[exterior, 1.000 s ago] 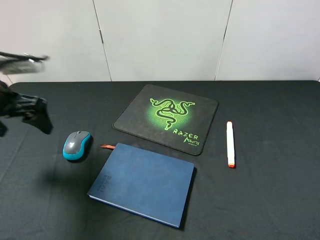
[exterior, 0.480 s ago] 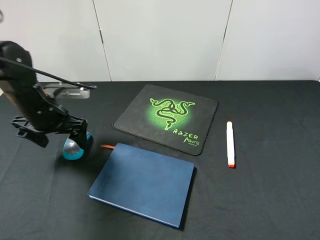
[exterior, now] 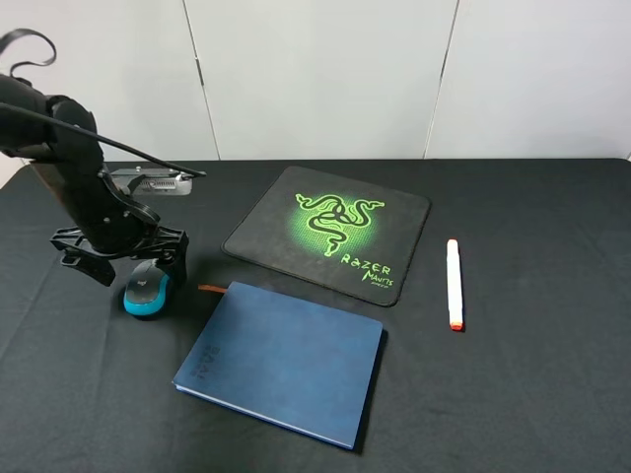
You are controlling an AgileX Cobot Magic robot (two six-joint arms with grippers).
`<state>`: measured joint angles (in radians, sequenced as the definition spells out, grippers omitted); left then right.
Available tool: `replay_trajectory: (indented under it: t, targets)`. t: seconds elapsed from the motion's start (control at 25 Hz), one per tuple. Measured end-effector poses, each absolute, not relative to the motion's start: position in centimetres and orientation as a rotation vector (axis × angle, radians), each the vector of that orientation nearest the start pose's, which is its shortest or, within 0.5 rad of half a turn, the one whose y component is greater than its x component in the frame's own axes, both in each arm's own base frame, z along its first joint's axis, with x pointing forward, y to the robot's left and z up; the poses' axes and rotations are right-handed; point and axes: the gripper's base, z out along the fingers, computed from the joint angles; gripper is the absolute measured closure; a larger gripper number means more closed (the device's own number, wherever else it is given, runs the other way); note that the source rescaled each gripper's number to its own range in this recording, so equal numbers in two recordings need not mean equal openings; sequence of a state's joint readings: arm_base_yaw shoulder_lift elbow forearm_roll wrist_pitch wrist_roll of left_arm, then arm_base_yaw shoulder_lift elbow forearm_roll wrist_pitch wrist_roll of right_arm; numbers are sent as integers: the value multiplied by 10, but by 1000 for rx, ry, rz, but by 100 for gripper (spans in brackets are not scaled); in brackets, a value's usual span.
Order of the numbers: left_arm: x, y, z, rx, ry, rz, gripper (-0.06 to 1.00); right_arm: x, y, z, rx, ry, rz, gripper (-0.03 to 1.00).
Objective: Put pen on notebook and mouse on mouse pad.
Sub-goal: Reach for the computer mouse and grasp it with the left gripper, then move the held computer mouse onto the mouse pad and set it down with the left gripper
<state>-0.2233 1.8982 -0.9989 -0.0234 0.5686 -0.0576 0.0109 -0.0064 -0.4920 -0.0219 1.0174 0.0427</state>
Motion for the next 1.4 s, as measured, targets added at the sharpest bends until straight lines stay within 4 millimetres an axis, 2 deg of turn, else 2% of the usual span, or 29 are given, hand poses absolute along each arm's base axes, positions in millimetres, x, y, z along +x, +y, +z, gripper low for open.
replay_trajectory:
  t: [0.16,0.28,0.4,0.56,0.6,0.92,1.0,1.08,1.4]
  targets:
    - [325,-75,114,218,2965,-57,8,-3,-2,279,32,2002,8,-3]
    - [325,-75,114,218,2965,-57,20,-3,-2,279,32,2002,8,-3]
    - [325,-75,114,218,2965,-57,42,-3,-2,279,32,2002,8,-3]
    - [325,-75,114,208,2966,-60,88,-3,-2,279,32,2001,8,-3]
    - [325,-75,114,197,2968,-61,94,-3,-2,279,32,2001,8,-3]
    - [325,-75,114,143,2971,-66,94,-3,-2,279,32,2001,8,-3]
    - [325,-75,119,143,2971,-67,94,-3,-2,279,32,2001,8,-3]
    - [327,-76,133,144,2963,-70,94,-3,-2,279,32,2001,8,-3]
    - [333,-77,219,155,2893,-89,94,-3,-2,279,32,2001,8,-3]
